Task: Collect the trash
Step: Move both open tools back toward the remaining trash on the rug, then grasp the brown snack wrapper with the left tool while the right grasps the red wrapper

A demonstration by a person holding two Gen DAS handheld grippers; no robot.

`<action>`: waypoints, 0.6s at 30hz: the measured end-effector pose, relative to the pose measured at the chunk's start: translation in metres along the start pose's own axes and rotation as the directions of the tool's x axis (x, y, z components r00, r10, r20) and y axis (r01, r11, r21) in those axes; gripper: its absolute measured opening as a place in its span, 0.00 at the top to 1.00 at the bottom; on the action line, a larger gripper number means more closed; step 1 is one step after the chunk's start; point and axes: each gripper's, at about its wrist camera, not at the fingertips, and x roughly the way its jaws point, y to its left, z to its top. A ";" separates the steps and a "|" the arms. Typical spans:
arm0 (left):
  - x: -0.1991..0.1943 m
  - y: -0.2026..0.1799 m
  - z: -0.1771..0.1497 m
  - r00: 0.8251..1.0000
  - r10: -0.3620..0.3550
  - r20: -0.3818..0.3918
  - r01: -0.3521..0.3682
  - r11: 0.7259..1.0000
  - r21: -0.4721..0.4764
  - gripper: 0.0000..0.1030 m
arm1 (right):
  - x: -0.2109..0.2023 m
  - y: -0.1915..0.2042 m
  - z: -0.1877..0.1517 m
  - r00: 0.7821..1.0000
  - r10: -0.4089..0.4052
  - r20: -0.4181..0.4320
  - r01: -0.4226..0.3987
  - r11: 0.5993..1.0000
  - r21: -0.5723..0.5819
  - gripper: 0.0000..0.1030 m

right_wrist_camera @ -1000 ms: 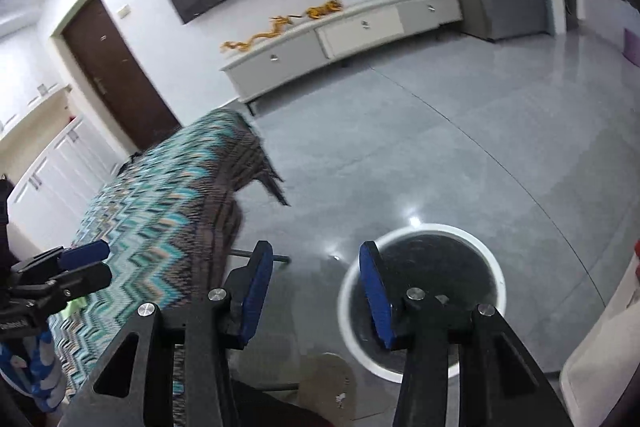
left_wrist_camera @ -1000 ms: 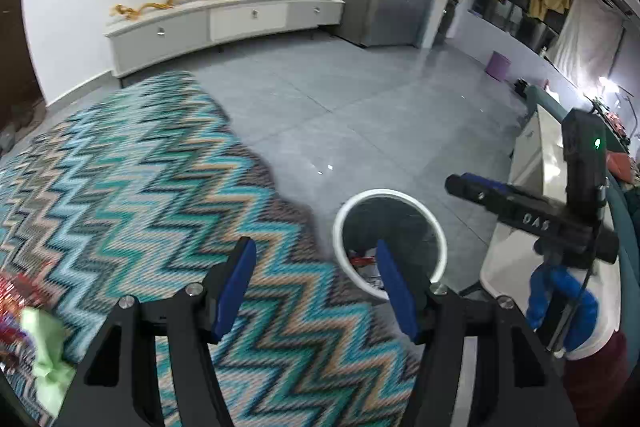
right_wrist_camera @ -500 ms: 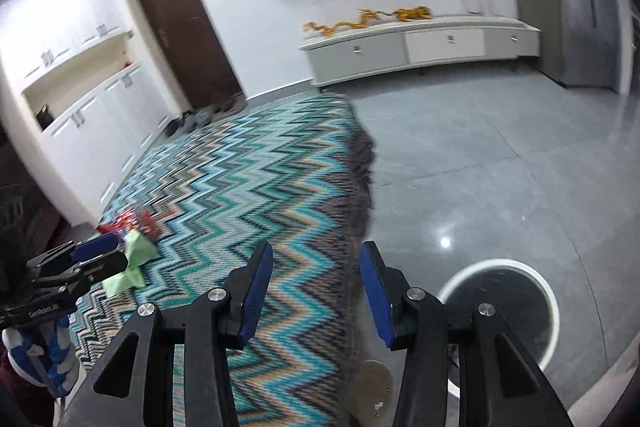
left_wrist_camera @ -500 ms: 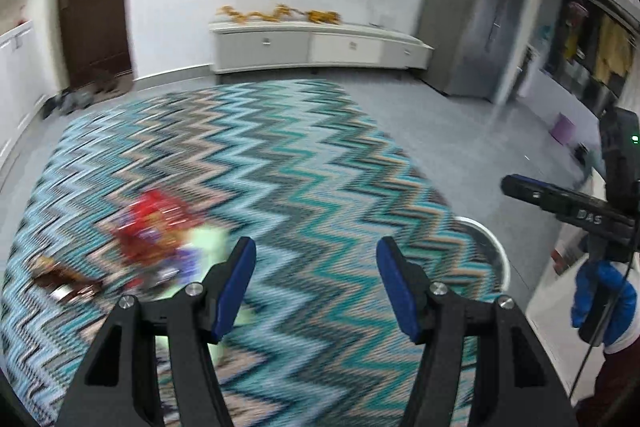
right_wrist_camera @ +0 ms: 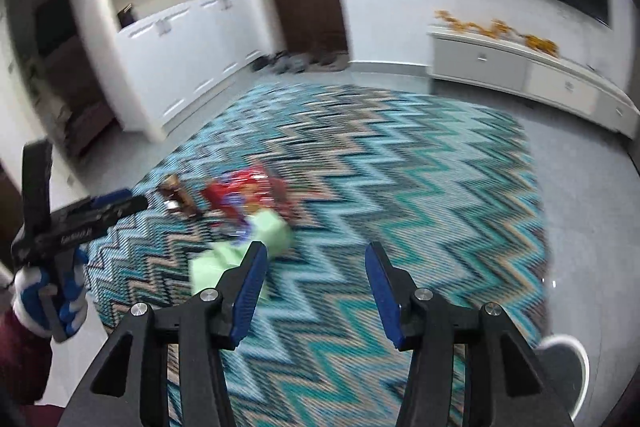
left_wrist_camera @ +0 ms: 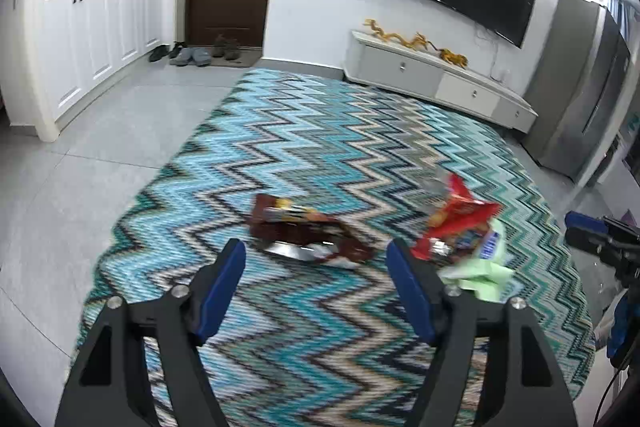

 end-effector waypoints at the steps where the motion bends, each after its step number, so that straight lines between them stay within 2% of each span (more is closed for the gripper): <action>1: 0.001 0.005 0.001 1.000 -0.002 0.000 0.002 1.000 -0.001 0.29 | 0.012 0.013 0.006 1.000 0.011 -0.012 -0.011 0.999 -0.035 0.49; 7: 0.025 0.014 0.003 1.000 -0.018 -0.025 0.018 1.000 -0.003 0.28 | 0.054 0.053 0.021 0.998 0.027 -0.055 -0.034 0.988 -0.149 0.46; 14: 0.061 0.016 0.011 0.998 -0.019 -0.059 0.017 1.000 -0.024 0.28 | 0.092 0.064 0.032 0.995 -0.025 -0.093 0.004 0.976 -0.220 0.47; 15: 0.066 0.016 0.012 0.997 -0.028 -0.068 0.026 0.999 -0.030 0.28 | 0.096 0.065 0.033 0.995 -0.029 -0.100 0.006 0.974 -0.225 0.51; 16: 0.070 0.017 0.013 0.997 -0.034 -0.075 0.031 0.999 -0.034 0.28 | 0.102 0.064 0.033 0.993 -0.027 -0.114 0.000 0.974 -0.228 0.65; 18: 0.077 0.017 0.014 0.995 -0.043 -0.090 0.039 0.998 -0.044 0.28 | 0.107 0.061 0.032 0.992 -0.025 -0.121 -0.002 0.976 -0.220 0.79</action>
